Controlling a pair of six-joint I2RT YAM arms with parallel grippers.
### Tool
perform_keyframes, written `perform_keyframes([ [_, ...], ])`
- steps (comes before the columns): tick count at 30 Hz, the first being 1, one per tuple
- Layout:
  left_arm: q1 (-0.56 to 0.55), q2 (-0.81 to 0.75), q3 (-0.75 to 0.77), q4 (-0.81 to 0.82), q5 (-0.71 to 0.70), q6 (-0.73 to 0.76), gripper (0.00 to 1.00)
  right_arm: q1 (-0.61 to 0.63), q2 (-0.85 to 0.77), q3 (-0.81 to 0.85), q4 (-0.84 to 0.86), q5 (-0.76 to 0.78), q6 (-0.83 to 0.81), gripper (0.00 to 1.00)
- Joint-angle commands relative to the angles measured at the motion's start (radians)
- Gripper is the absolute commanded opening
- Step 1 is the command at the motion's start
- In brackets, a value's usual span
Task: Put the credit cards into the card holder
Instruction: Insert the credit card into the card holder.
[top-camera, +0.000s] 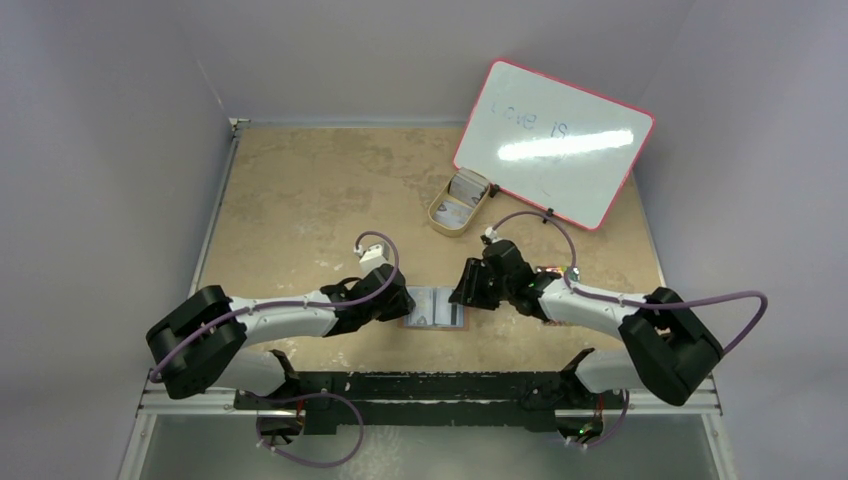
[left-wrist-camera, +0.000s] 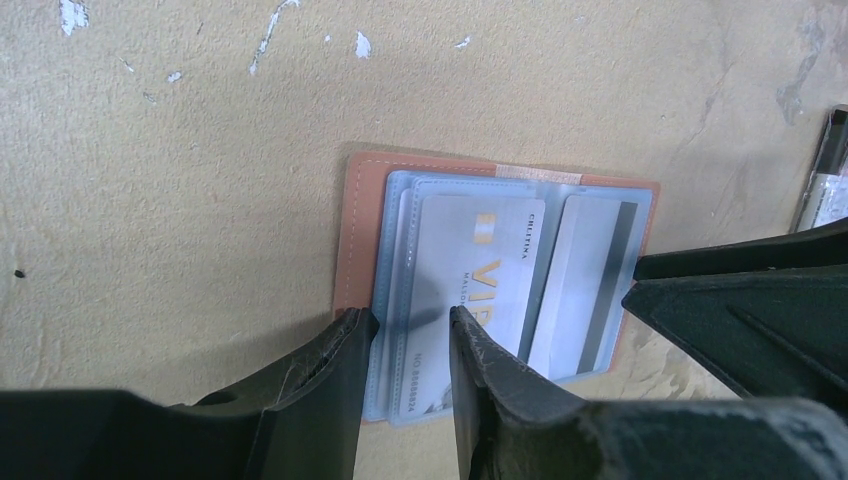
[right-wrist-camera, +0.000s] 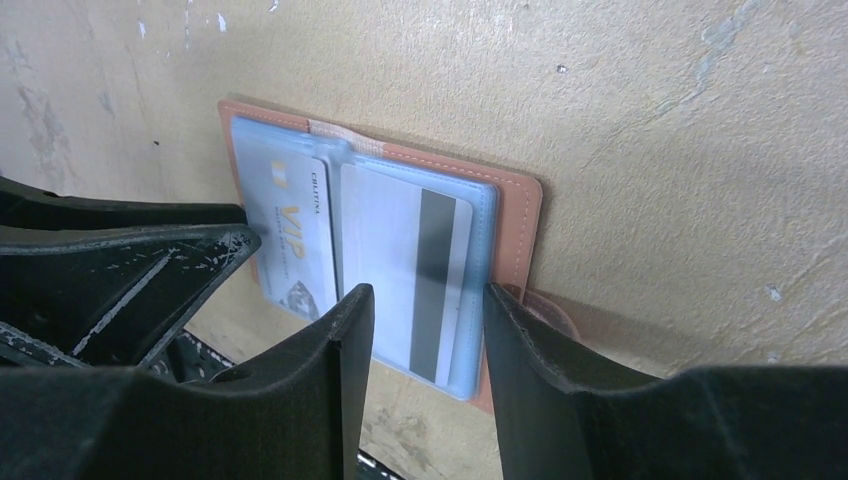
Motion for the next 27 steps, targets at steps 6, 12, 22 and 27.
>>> perform_keyframes([
  [6, 0.006, 0.014, 0.018, -0.005, -0.004, 0.022, 0.34, 0.003, 0.023, -0.008, 0.074, -0.049, 0.015, 0.47],
  [12, 0.006, 0.023, 0.018, 0.007, 0.004, 0.021, 0.34, 0.003, 0.023, -0.014, 0.136, -0.095, 0.022, 0.47],
  [22, 0.006, 0.028, 0.016, 0.015, 0.009, 0.022, 0.32, 0.003, 0.028, -0.031, 0.232, -0.162, 0.054, 0.47],
  [27, 0.006, 0.028, 0.019, 0.017, 0.010, 0.020, 0.32, 0.003, -0.013, -0.024, 0.222, -0.159, 0.055, 0.47],
])
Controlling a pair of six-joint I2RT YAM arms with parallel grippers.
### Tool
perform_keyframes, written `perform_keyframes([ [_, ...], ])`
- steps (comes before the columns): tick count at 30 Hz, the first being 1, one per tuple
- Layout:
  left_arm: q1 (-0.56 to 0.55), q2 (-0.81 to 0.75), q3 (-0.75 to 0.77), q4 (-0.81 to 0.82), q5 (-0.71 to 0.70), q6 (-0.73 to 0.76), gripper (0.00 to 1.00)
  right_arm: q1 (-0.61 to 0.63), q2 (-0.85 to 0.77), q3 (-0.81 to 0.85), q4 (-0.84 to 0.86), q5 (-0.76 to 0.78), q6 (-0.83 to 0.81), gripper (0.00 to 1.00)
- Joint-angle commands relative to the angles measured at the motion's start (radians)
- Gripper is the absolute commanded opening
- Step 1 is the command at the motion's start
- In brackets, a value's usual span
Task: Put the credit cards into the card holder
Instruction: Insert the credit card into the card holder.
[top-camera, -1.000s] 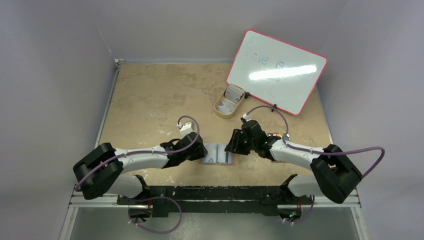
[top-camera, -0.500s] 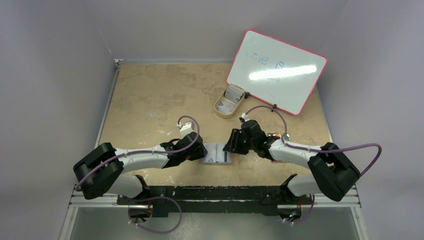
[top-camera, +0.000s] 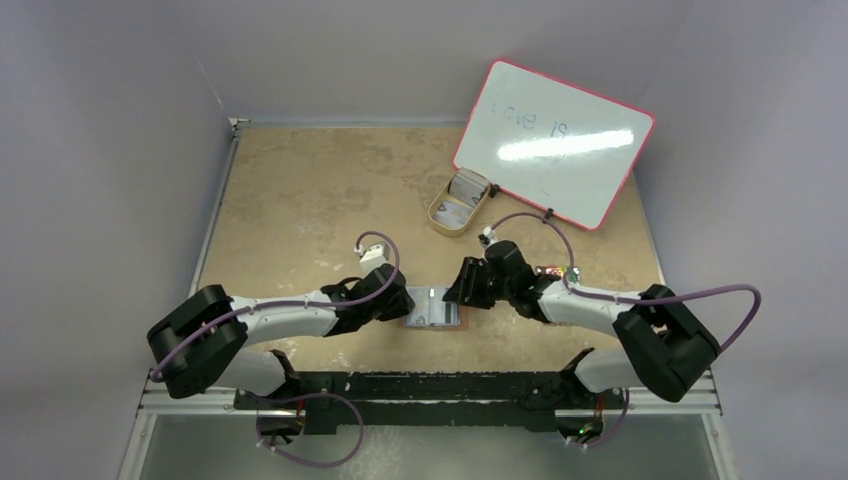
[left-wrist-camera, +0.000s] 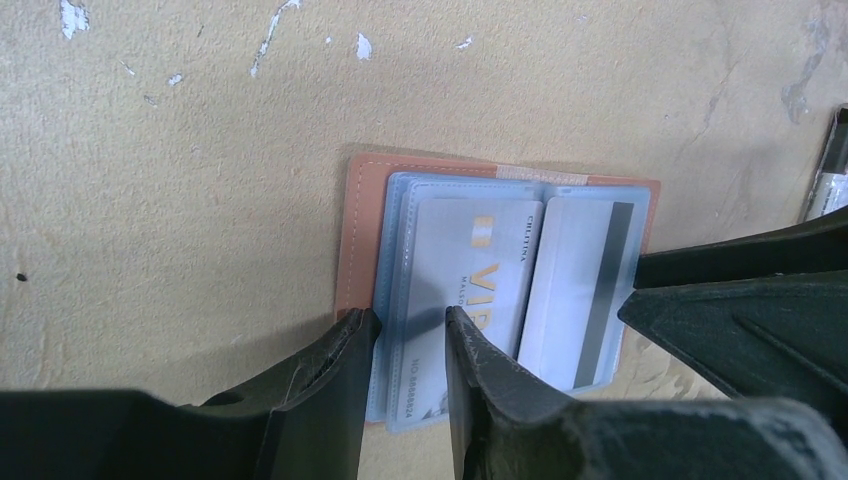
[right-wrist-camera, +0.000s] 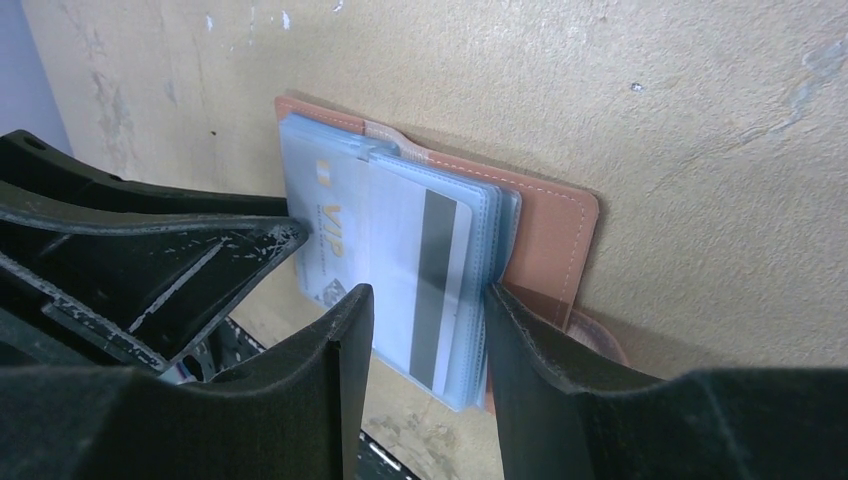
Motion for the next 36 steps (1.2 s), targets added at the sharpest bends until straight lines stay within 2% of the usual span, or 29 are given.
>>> perform_keyframes([
  [1, 0.006, 0.023, 0.017, 0.014, 0.010, 0.017, 0.31, 0.010, -0.051, 0.013, 0.080, -0.071, 0.030, 0.47],
  [12, 0.006, 0.027, 0.018, 0.018, 0.015, 0.016, 0.31, 0.010, -0.096, 0.023, 0.106, -0.121, 0.024, 0.47],
  [33, 0.006, -0.002, 0.017, 0.009, 0.018, 0.010, 0.31, 0.018, -0.029, 0.052, 0.121, -0.166, 0.009, 0.49],
  [36, 0.006, -0.010, 0.015, 0.008, 0.014, 0.008, 0.31, 0.020, -0.034, 0.049, 0.140, -0.167, 0.011, 0.47],
])
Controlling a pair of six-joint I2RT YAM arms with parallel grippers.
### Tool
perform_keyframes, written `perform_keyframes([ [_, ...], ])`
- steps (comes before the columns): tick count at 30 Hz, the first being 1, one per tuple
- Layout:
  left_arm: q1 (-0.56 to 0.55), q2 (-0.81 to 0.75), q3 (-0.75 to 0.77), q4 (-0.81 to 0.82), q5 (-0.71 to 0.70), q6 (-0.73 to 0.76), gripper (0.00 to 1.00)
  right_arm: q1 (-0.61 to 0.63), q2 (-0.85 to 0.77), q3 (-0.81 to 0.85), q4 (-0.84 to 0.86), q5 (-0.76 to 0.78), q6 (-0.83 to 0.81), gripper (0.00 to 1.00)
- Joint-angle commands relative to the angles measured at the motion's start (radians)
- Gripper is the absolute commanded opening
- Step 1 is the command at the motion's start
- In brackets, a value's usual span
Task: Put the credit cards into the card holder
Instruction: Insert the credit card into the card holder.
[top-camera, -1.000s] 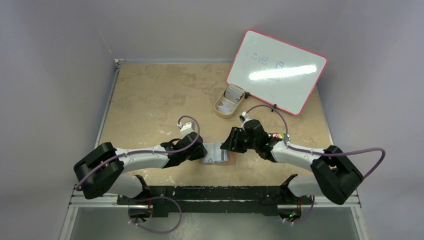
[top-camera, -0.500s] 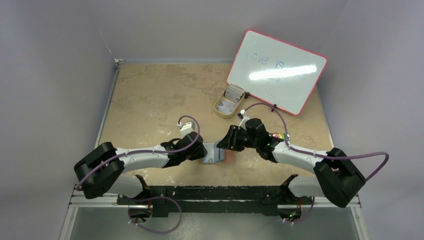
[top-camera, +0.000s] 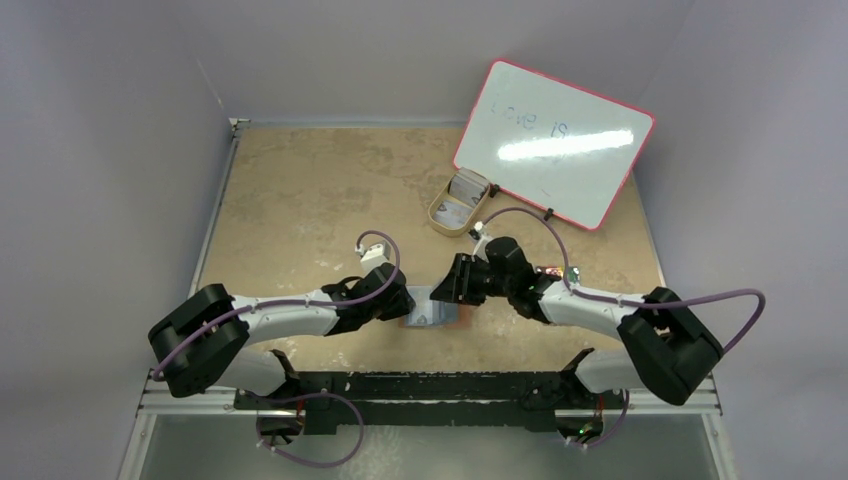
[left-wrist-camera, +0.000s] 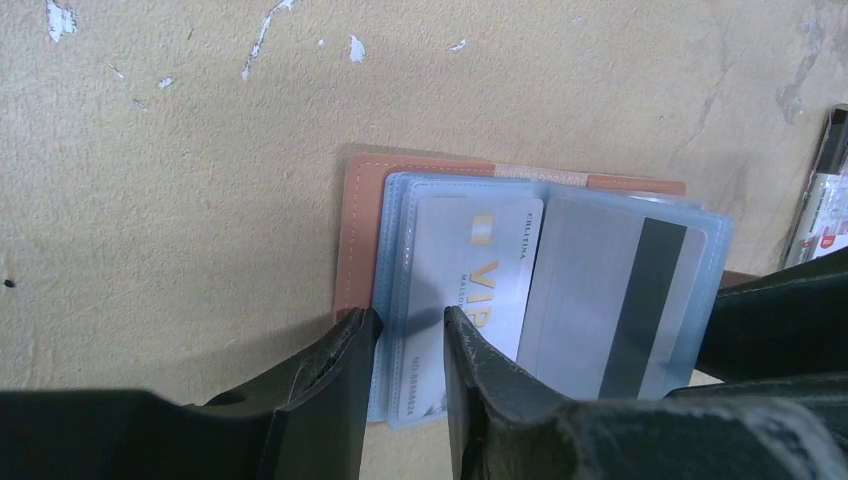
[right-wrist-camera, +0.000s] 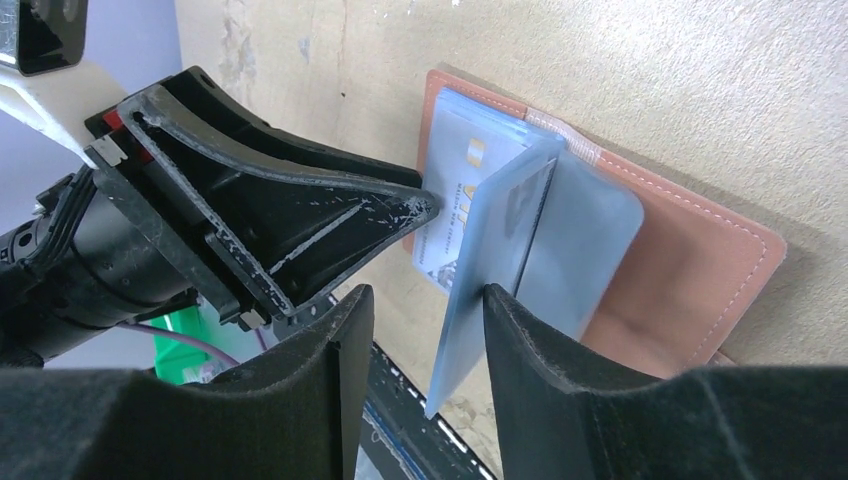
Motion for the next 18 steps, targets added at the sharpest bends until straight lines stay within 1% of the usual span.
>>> perform_keyframes([
  [1, 0.001, -0.015, 0.010, 0.003, 0.006, 0.006, 0.31, 0.005, -0.015, 0.033, 0.051, -0.030, 0.000, 0.44],
  [2, 0.001, -0.015, 0.010, 0.003, 0.007, 0.005, 0.31, 0.005, -0.024, 0.030, 0.070, -0.035, -0.001, 0.42],
  [7, 0.001, -0.018, 0.008, 0.003, 0.007, 0.004, 0.31, 0.005, -0.033, -0.008, 0.148, -0.050, 0.022, 0.24],
  [11, 0.002, -0.020, 0.008, 0.000, 0.005, 0.004, 0.31, 0.005, -0.017, -0.016, 0.130, -0.026, 0.025, 0.15],
  [14, 0.002, -0.022, 0.008, -0.001, 0.006, 0.003, 0.31, 0.005, -0.005, -0.005, 0.075, 0.008, 0.016, 0.16],
  [18, 0.001, -0.032, 0.012, -0.006, 0.005, 0.004, 0.31, 0.005, 0.004, 0.018, -0.008, 0.048, -0.005, 0.25],
])
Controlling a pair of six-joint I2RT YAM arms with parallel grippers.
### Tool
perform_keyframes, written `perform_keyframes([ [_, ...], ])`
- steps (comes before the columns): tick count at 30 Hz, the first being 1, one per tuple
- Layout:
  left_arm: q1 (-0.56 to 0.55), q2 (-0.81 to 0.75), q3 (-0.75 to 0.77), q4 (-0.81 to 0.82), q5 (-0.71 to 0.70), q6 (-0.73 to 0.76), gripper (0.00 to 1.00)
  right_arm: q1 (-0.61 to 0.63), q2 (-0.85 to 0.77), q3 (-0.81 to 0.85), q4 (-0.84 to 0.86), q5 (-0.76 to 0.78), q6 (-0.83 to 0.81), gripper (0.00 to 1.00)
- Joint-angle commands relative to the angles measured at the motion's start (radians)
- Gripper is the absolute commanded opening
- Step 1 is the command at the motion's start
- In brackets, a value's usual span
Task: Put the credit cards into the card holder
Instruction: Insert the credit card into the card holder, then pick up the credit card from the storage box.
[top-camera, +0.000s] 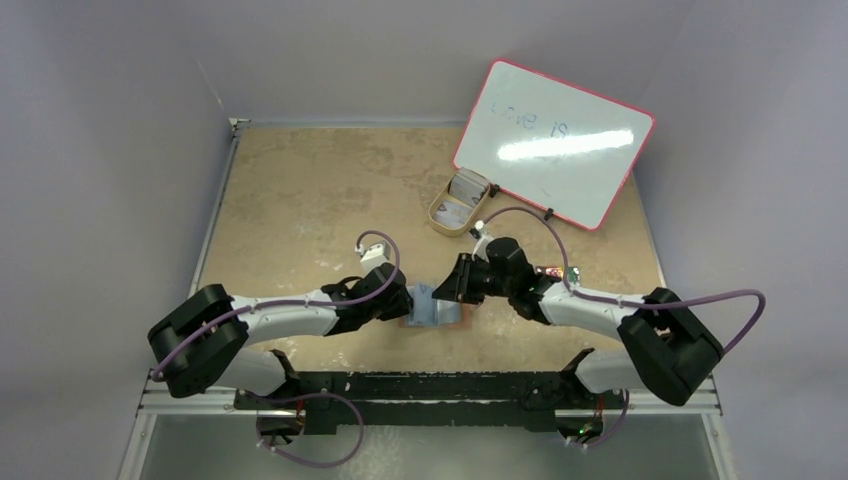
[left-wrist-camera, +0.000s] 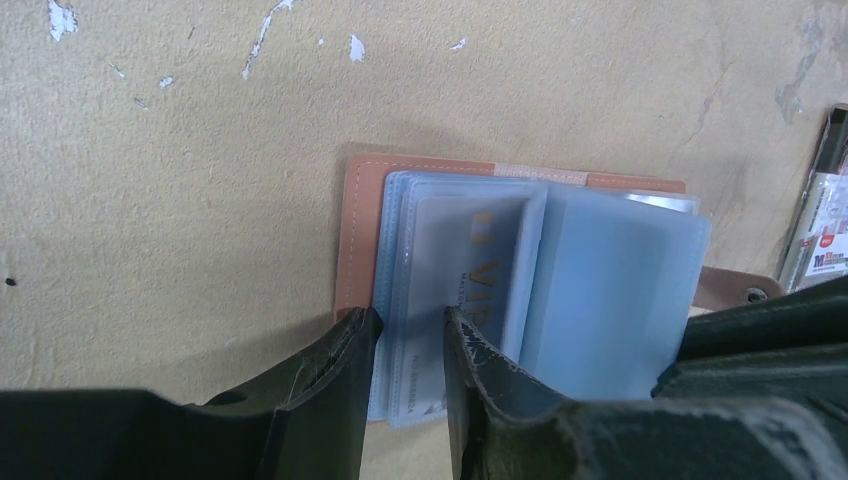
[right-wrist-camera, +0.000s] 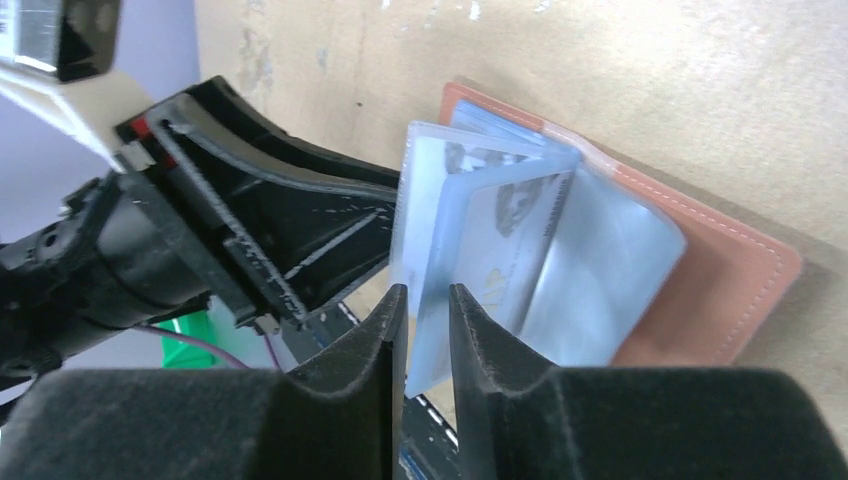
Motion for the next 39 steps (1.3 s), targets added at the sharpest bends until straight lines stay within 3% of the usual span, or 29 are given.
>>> perform_keyframes([
  [1, 0.001, -0.031, 0.011, -0.006, 0.004, 0.006, 0.31, 0.005, 0.004, 0.032, -0.084, 0.065, -0.024, 0.26],
  [18, 0.002, -0.139, 0.073, -0.174, -0.093, 0.010, 0.31, 0.007, -0.113, 0.147, -0.509, 0.325, -0.114, 0.34],
  [24, 0.001, -0.239, 0.109, -0.255, -0.181, 0.058, 0.40, 0.005, -0.141, 0.274, -0.595, 0.427, -0.251, 0.42],
  [31, 0.002, -0.360, 0.156, -0.346, -0.259, 0.144, 0.61, -0.019, 0.035, 0.522, -0.595, 0.618, -0.558, 0.52],
  [39, 0.002, -0.471, 0.192, -0.438, -0.293, 0.206, 0.63, -0.139, 0.293, 0.749, -0.528, 0.741, -0.879, 0.61],
])
